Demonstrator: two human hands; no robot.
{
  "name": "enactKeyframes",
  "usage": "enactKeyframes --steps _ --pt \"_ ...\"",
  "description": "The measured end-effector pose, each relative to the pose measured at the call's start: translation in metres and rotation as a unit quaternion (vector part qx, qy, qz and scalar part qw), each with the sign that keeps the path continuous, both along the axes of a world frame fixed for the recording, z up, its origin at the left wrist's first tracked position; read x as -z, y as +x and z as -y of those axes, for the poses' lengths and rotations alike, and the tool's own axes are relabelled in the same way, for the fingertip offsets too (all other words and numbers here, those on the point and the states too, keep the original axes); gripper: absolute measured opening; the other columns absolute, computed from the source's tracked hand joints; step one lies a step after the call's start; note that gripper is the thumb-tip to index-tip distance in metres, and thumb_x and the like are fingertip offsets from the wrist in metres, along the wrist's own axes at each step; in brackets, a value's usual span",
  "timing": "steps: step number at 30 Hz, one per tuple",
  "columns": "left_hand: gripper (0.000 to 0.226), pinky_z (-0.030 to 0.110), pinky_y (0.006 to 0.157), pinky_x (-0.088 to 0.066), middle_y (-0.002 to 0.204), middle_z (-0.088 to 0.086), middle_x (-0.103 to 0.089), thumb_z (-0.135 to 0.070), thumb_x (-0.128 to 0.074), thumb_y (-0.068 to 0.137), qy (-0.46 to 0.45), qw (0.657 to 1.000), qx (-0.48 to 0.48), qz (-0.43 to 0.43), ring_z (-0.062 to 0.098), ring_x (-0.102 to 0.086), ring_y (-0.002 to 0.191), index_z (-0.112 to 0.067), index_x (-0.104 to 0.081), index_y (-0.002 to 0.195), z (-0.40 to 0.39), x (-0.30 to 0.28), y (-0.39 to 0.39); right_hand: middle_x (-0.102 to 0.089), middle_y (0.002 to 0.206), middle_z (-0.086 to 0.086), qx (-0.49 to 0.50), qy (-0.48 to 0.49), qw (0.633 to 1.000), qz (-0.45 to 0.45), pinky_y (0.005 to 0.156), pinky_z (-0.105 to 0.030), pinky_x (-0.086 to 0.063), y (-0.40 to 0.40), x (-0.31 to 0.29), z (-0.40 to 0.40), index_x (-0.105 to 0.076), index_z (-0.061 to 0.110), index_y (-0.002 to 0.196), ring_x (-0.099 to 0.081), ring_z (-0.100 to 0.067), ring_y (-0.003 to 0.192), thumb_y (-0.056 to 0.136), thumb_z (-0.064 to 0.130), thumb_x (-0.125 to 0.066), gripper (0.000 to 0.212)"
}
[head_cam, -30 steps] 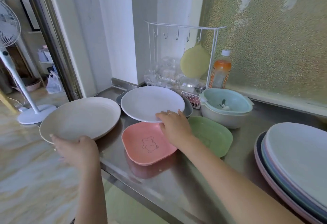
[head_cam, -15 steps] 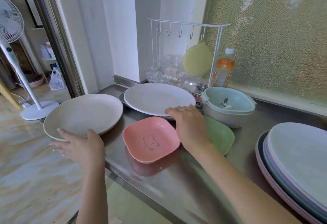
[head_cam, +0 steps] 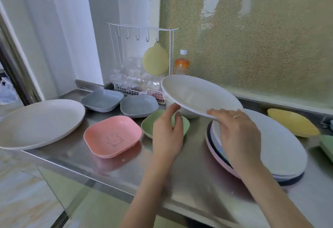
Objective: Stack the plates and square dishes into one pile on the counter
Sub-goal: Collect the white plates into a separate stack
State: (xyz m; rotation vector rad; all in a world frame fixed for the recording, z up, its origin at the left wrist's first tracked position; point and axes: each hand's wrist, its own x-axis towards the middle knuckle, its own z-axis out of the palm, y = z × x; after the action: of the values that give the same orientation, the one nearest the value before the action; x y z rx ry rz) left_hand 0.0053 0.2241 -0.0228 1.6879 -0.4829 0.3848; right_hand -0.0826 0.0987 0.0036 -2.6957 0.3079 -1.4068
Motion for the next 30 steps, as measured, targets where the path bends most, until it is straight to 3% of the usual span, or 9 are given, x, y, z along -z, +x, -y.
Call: enactKeyframes --steps 3,5,9,14,17,22,24,27,30 --pt "0.029 0.005 0.072 -0.04 0.094 -0.016 -0.07 -0.02 -0.043 0.092 -0.058 0.996 0.064 -0.03 -0.005 -0.061 0.09 -0.026 -0.062 0.113 0.034 -0.001 -0.024 -0.074 0.091 -0.012 0.046 -0.006 0.999 0.002 0.091 -0.05 -0.047 -0.04 0.002 0.027 -0.074 0.012 0.099 -0.068 -0.034 0.088 0.071 -0.015 -0.067 0.04" --pt "0.029 0.009 0.072 -0.042 0.094 -0.014 -0.071 -0.029 -0.041 0.092 -0.083 0.992 0.075 -0.062 -0.008 -0.06 0.086 -0.033 -0.059 0.115 0.047 0.001 -0.035 -0.074 0.091 -0.01 0.071 -0.006 0.997 0.002 0.093 -0.052 -0.046 -0.064 0.006 0.043 -0.074 0.012 0.098 -0.069 -0.032 0.088 0.071 -0.016 -0.067 0.04" --pt "0.051 0.019 0.089 -0.039 0.124 -0.008 -0.063 -0.048 -0.037 0.088 -0.062 0.986 0.122 -0.096 0.002 -0.055 0.113 -0.029 -0.047 0.135 0.067 0.005 -0.049 -0.075 0.091 -0.008 0.109 0.013 0.994 -0.026 0.095 -0.049 -0.044 -0.098 0.021 0.063 -0.075 0.014 0.097 -0.068 -0.032 0.09 0.069 -0.02 -0.064 0.045" --pt "0.047 -0.007 0.077 -0.03 0.114 -0.023 -0.057 -0.044 -0.038 0.091 -0.01 0.987 0.148 -0.061 -0.028 -0.045 0.096 -0.026 -0.052 0.132 0.076 0.015 -0.053 -0.074 0.093 -0.008 0.118 0.051 0.991 -0.046 0.095 -0.048 -0.045 -0.108 0.037 0.07 -0.074 0.015 0.101 -0.066 -0.033 0.09 0.072 -0.018 -0.062 0.045" --pt "0.041 -0.002 0.079 -0.034 0.112 -0.02 -0.059 -0.037 -0.041 0.092 0.005 0.987 0.145 -0.064 -0.016 -0.05 0.097 -0.025 -0.055 0.128 0.074 0.022 -0.048 -0.075 0.091 -0.009 0.113 0.032 0.991 -0.057 0.093 -0.051 -0.045 -0.105 0.041 0.07 -0.075 0.013 0.097 -0.07 -0.031 0.089 0.067 -0.021 -0.065 0.047" --pt "0.034 0.029 0.1 -0.043 0.124 -0.007 -0.063 -0.024 -0.046 0.096 0.023 0.983 0.161 -0.081 0.008 -0.056 0.114 -0.02 -0.057 0.127 0.072 0.03 -0.037 -0.073 0.103 -0.007 0.091 0.042 0.987 -0.126 0.1 -0.049 -0.04 -0.106 0.046 0.068 -0.074 0.017 0.102 -0.067 -0.029 0.102 0.073 -0.018 -0.056 0.049" --pt "0.032 0.025 0.097 -0.043 0.122 -0.007 -0.065 -0.019 -0.045 0.095 0.024 0.983 0.161 -0.091 0.006 -0.057 0.113 -0.02 -0.06 0.124 0.073 0.031 -0.033 -0.07 0.114 -0.002 0.062 0.064 0.981 -0.17 0.106 -0.041 -0.035 -0.109 0.04 0.073 -0.07 0.023 0.11 -0.062 -0.023 0.112 0.08 -0.012 -0.055 0.049" --pt "0.033 0.006 0.082 -0.041 0.111 -0.017 -0.067 -0.021 -0.045 0.092 0.024 0.979 0.17 -0.111 -0.015 -0.056 0.098 -0.026 -0.062 0.12 0.074 0.029 -0.029 -0.059 0.13 0.007 -0.005 0.086 0.966 -0.243 0.111 -0.028 -0.023 -0.112 0.028 0.082 -0.061 0.032 0.123 -0.05 -0.014 0.126 0.093 0.007 -0.052 0.04" --pt "0.037 0.014 0.084 -0.043 0.106 -0.021 -0.067 -0.016 -0.042 0.09 0.027 0.975 0.174 -0.133 -0.012 -0.057 0.096 -0.029 -0.064 0.117 0.076 0.026 -0.027 -0.051 0.137 0.014 -0.038 0.105 0.948 -0.298 0.112 -0.022 -0.017 -0.113 0.027 0.089 -0.055 0.035 0.128 -0.04 -0.006 0.132 0.097 0.025 -0.045 0.034"
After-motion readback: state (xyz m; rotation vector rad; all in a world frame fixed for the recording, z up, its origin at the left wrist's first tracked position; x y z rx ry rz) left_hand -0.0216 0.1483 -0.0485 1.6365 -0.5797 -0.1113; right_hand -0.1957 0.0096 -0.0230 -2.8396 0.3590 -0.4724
